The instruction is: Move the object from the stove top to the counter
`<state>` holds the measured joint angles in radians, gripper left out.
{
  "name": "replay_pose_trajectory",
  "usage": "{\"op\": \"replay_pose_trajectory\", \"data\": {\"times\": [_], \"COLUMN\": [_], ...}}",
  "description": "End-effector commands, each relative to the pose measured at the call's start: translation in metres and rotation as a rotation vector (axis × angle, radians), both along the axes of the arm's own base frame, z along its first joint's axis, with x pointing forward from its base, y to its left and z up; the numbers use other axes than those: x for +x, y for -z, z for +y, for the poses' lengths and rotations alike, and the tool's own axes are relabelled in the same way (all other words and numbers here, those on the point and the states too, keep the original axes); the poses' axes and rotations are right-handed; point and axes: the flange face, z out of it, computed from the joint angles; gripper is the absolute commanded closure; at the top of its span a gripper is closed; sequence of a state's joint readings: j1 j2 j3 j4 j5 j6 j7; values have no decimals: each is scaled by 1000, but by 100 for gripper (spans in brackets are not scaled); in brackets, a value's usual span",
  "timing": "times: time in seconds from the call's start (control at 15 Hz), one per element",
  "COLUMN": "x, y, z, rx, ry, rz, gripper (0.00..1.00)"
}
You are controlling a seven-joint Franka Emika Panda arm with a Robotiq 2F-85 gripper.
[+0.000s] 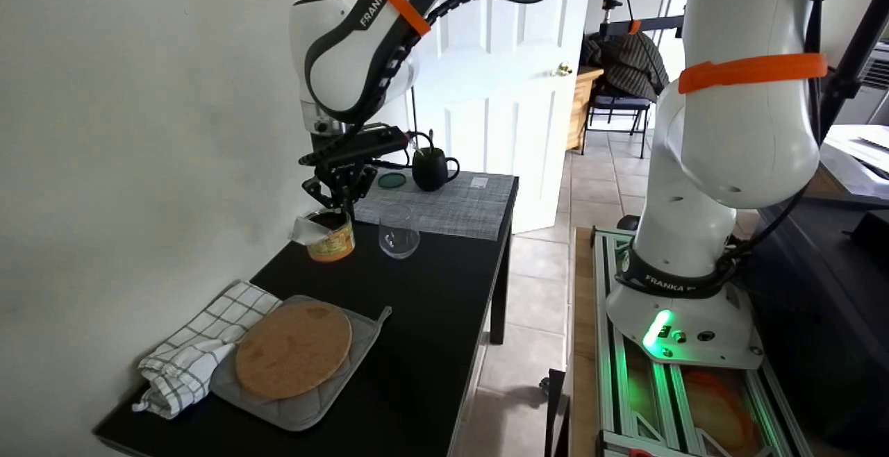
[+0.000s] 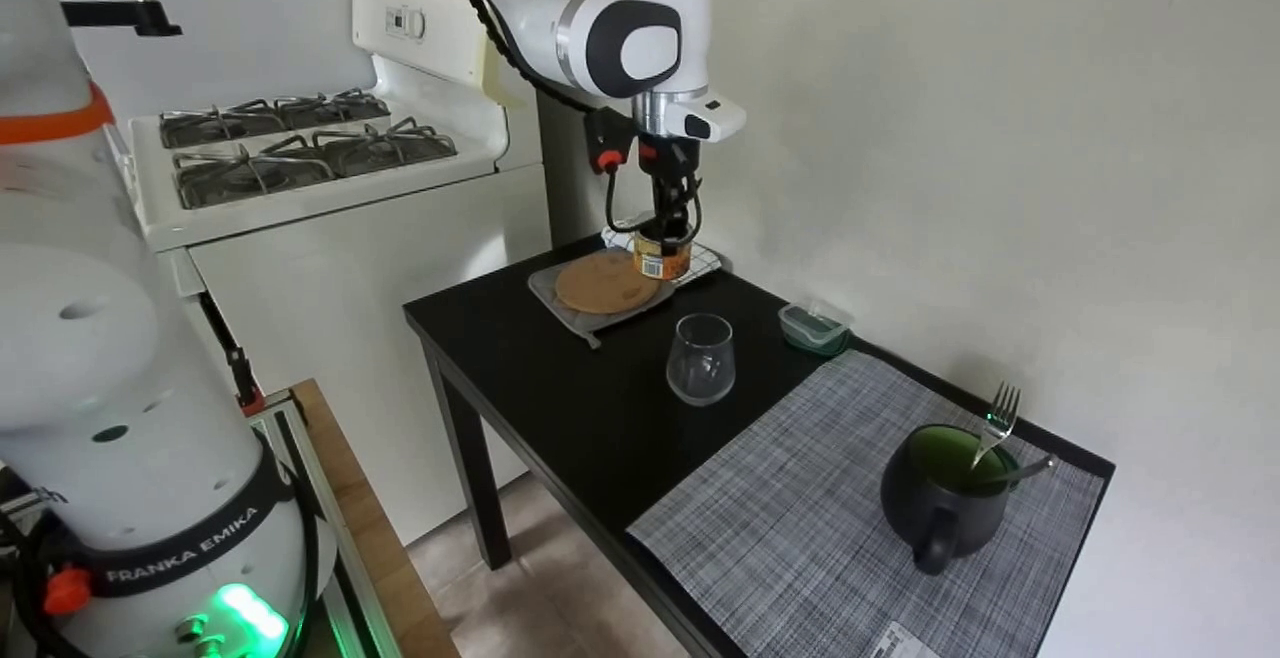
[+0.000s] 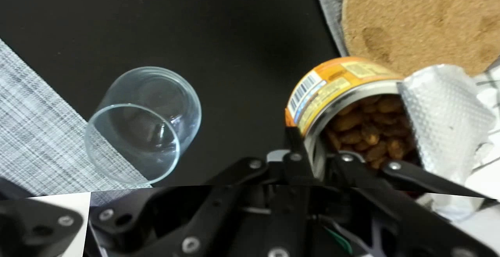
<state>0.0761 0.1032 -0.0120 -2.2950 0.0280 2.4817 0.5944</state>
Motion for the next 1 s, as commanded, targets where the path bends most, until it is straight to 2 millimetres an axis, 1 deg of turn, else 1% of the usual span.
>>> {"op": "replay_pose_trajectory", "data": {"times": [0.0, 0.07, 0.4, 0.6, 0.73, 0.93], "x": [-1, -1, 1, 2, 2, 10], "y": [1, 0, 24, 43, 56, 67], "z": [-3, -3, 0, 3, 7, 12], "rx": [-9, -11, -28, -43, -48, -38], "ry": [10, 14, -6, -19, -21, -15], "rz": [3, 3, -95, -51, 21, 16], "gripper": [89, 97, 97, 97, 97, 97]}}
